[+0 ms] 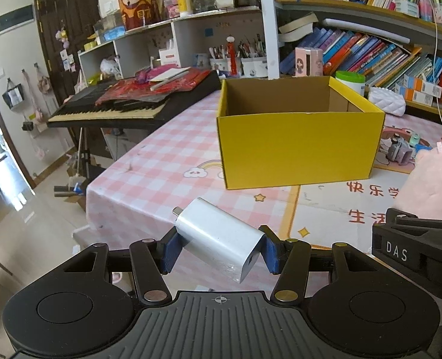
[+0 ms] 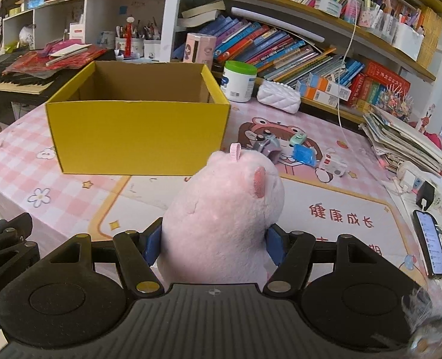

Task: Organize objects
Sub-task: 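Carry the charger in the left gripper and pig plush in the right gripper over the yellow box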

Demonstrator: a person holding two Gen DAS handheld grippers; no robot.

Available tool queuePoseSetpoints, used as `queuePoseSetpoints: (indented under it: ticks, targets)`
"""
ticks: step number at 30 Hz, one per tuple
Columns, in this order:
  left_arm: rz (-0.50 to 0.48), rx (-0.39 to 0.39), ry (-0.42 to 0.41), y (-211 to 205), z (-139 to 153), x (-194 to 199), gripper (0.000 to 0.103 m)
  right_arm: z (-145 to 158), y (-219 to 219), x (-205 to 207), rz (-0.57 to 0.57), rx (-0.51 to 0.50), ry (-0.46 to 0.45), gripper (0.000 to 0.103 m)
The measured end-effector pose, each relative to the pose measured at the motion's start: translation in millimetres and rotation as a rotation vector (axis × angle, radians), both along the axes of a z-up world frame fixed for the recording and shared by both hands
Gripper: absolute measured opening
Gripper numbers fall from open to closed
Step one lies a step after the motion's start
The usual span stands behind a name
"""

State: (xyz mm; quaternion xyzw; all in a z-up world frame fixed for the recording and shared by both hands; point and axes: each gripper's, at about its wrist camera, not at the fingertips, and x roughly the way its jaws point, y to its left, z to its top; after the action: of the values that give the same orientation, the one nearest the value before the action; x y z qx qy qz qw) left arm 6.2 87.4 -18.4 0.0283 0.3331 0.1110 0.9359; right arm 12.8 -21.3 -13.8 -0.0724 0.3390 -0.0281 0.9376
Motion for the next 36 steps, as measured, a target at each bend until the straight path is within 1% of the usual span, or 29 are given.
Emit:
queuePoseSetpoints:
  ticks: [6,12,18,20,25,29,33,36]
  targets:
    - [-0.001,-0.013,-0.013,9,3,-6,0.054,4,11,-7,0.013,-0.005,-0.008,0.065]
    - [-0.010,-0.028,-0.022,9,4,-6,0.054,7,13,-8,0.022,-0.004,-0.020,0.065]
    - [-0.014,-0.053,-0.027,10,5,2,0.054,11,14,-3,0.048,0.003,-0.036,0.065]
    - [-0.014,-0.050,-0.040,9,7,6,0.054,13,13,1,0.058,0.006,-0.051,0.065]
    - [-0.006,-0.042,-0.096,9,20,24,0.054,25,9,20,0.068,0.030,-0.107,0.065]
    - [-0.016,-0.080,-0.165,12,36,46,0.054,42,5,44,0.075,0.041,-0.181,0.065]
    - [-0.033,-0.067,-0.232,8,50,73,0.054,61,2,75,0.102,0.048,-0.270,0.065]
    - [-0.035,-0.055,-0.250,5,55,97,0.054,73,-1,102,0.129,0.048,-0.322,0.065]
